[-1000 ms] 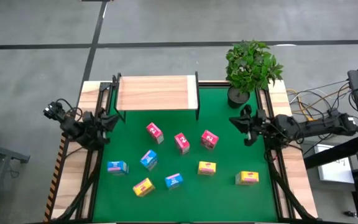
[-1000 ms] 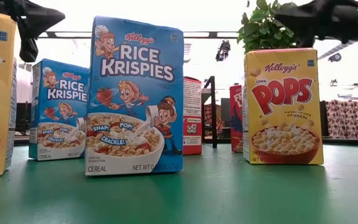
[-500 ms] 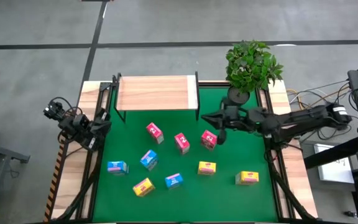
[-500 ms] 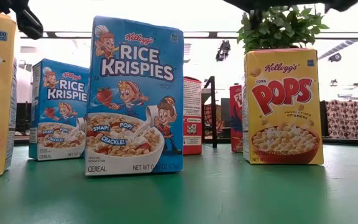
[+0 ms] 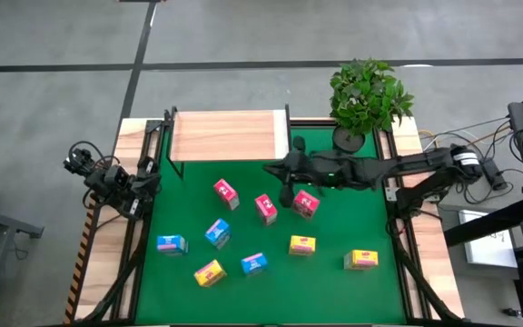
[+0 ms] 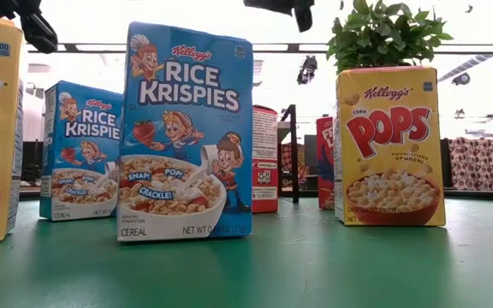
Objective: Stack cereal on shelf
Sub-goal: Put the center red cereal on the shelf
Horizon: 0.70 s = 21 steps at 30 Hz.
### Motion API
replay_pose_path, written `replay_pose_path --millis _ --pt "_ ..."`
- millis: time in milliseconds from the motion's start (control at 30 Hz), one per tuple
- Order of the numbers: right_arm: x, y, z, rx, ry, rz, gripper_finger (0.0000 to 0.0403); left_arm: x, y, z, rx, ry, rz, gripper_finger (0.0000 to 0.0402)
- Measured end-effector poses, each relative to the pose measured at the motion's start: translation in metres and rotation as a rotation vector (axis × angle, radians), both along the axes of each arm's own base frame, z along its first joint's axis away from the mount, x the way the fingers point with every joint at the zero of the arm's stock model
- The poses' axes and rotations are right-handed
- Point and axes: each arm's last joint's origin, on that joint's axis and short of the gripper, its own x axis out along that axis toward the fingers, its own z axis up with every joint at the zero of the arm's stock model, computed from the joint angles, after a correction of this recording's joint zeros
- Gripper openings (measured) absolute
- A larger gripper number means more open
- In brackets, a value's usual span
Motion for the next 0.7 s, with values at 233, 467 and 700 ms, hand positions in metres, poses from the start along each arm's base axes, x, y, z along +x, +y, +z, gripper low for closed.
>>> replay_pose_path --millis 233,467,700 --pt "0.033 -0.008 -0.005 0.143 0.268 -0.076 0.0009 0.002 -0.001 -0.003 0.017 0.037 0.008 0.0000" --pt "0.062 -0.022 -0.011 0.191 0.491 -0.113 0.0009 0.005 -0.003 -0.006 0.026 0.078 0.013 0.0000" --pt "0.082 -0.033 -0.009 0.263 0.606 -0.055 0.0009 0.006 -0.003 -0.007 0.036 0.094 0.016 0.0000"
